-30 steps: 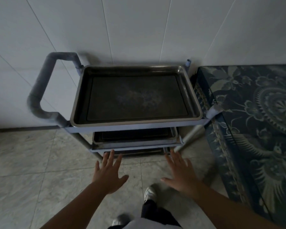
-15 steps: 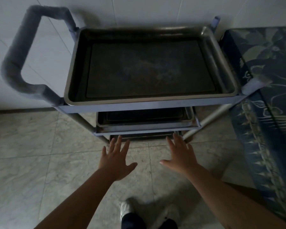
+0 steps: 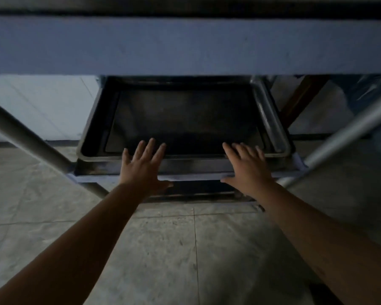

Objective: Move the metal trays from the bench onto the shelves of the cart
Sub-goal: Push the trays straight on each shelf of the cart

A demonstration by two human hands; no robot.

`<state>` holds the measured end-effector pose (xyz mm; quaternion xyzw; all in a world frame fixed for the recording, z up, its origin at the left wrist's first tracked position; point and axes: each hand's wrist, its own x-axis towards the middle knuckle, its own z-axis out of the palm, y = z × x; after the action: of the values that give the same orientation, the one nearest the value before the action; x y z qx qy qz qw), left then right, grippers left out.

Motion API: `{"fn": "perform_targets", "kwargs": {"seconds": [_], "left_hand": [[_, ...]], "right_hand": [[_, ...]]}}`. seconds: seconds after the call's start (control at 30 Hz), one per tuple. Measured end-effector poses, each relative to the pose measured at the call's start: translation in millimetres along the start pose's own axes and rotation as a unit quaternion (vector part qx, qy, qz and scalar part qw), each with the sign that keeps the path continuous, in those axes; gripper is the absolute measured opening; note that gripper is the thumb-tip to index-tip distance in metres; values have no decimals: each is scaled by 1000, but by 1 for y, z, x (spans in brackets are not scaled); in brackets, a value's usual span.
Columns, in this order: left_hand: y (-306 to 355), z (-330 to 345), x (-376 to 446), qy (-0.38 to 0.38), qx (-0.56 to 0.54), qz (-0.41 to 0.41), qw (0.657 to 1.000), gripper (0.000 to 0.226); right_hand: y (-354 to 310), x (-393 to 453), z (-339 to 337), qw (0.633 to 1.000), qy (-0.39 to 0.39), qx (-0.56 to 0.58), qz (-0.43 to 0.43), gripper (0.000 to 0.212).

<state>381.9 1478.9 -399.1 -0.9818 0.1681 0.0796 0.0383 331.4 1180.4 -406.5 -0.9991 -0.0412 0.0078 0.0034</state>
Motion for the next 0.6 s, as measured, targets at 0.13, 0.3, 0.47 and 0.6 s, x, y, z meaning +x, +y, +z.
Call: {"fn": "perform_targets", "kwargs": {"seconds": [0.13,0.3,0.47,0.6], "left_hand": [[-3,19,4,121,-8,15,993,92],[0,19,3,137,24,4,990,81],[3,14,-12,123,18,-4,992,61],[6,17,-29,129,17,7,991,61]], "right_hand": [[11,5,27,994,108,-1,-31,93],[9,6,27,993,119,-15,-14,82],[1,-3,22,995,99,-7,10,63],[3,-19,21,994,113,-7,5,68]]}}
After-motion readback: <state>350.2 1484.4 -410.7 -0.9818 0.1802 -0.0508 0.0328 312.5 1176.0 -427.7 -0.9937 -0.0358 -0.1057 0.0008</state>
